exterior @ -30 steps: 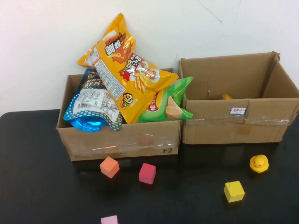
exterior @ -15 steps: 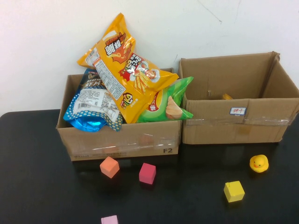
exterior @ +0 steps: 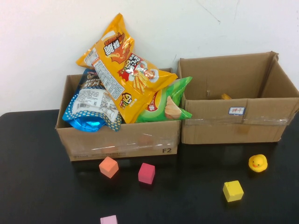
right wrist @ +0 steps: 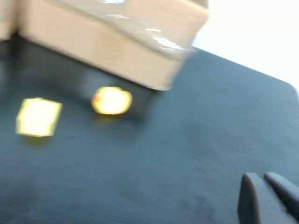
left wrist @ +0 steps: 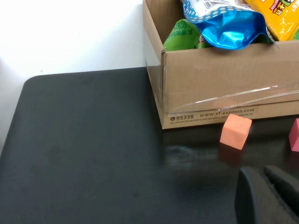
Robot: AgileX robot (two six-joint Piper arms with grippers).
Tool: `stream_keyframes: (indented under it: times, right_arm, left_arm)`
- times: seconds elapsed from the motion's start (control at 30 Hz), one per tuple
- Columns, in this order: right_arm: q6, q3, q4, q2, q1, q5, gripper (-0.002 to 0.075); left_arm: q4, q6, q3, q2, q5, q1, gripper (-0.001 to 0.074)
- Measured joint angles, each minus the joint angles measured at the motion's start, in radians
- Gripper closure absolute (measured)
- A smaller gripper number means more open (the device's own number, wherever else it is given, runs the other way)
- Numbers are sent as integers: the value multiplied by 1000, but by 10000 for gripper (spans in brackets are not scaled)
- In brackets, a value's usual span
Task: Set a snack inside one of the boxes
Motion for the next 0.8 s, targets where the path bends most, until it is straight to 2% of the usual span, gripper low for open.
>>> stream_keyframes:
  times: [0.17, 0.3, 0.47, 0.6, 0.67, 0.7, 0.8]
  right_arm:
    - [-4, 47, -2, -191, -236, 13, 725]
    - [9, 63, -1, -234, -359, -27, 725]
    - [65, 69, 67, -239, -395, -112, 725]
    - [-64, 92, 272, -239, -396, -220, 725]
    - [-122, 125, 400, -239, -396, -333, 725]
    - [-133, 177, 438, -239, -396, -463, 725]
    - [-88, 268, 437, -239, -404, -636, 725]
  left_arm:
    - [0, 0, 0, 0, 0, 0, 736]
    - [0, 0, 0, 0, 0, 0, 736]
    - [0, 0, 0, 0, 0, 0, 736]
    - [0, 0, 0, 0, 0, 0, 736]
    - [0, 0, 0, 0, 0, 0, 736]
    - [0, 0, 0, 0, 0, 0, 736]
    - [0, 0, 0, 0, 0, 0, 736]
